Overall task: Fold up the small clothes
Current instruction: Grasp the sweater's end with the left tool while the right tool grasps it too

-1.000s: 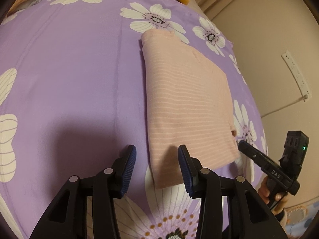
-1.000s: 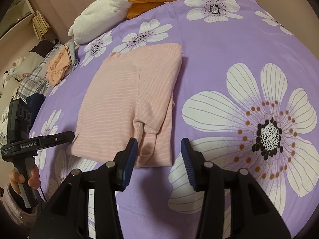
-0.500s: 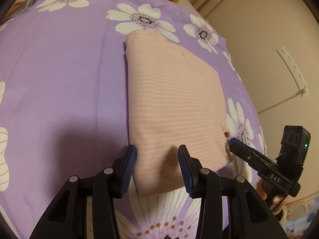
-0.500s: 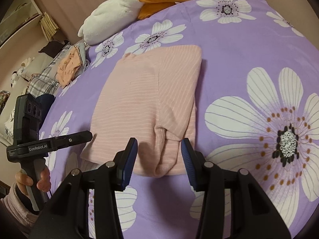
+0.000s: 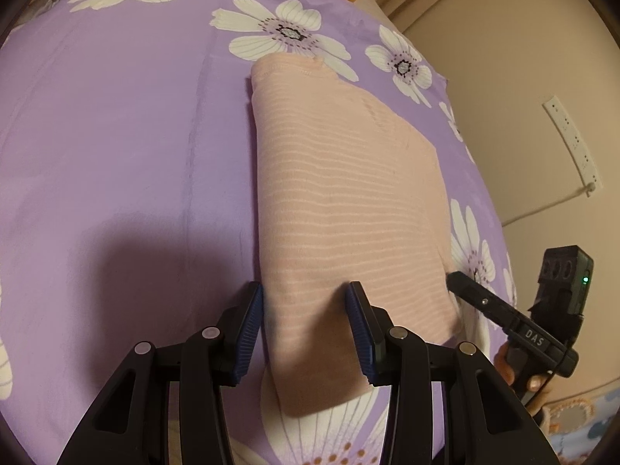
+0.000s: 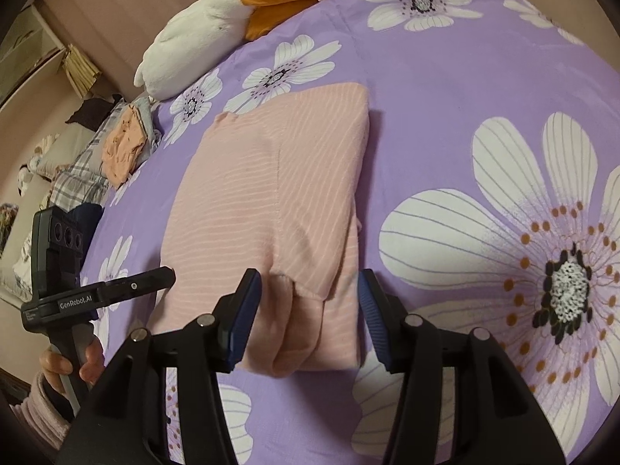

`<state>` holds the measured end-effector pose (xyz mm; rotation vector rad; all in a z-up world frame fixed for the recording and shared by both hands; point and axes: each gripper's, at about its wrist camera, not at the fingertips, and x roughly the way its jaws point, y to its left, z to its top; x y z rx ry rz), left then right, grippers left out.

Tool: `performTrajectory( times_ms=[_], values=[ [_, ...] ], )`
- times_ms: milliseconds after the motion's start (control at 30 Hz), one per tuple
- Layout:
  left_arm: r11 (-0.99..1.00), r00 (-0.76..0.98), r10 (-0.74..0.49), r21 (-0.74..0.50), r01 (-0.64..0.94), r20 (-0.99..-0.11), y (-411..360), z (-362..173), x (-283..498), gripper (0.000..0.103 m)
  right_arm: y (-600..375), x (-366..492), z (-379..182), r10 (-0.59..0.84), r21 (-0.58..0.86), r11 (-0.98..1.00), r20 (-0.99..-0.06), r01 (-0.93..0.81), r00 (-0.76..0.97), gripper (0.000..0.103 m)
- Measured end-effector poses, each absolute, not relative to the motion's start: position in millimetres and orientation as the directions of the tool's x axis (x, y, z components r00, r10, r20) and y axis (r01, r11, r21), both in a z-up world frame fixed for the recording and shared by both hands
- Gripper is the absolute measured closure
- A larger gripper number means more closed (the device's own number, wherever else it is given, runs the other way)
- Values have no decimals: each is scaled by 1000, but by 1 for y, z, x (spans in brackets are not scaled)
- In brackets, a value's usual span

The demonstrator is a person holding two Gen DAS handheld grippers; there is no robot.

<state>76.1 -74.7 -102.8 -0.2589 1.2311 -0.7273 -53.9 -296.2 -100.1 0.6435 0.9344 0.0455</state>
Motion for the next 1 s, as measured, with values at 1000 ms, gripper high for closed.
performTrajectory(
  times_ms=[1000],
  values=[
    [696, 102, -684, -604, 388, -723, -105, -110, 109, 49, -306, -9, -119, 474, 684, 712, -635, 159, 611, 50]
  ],
)
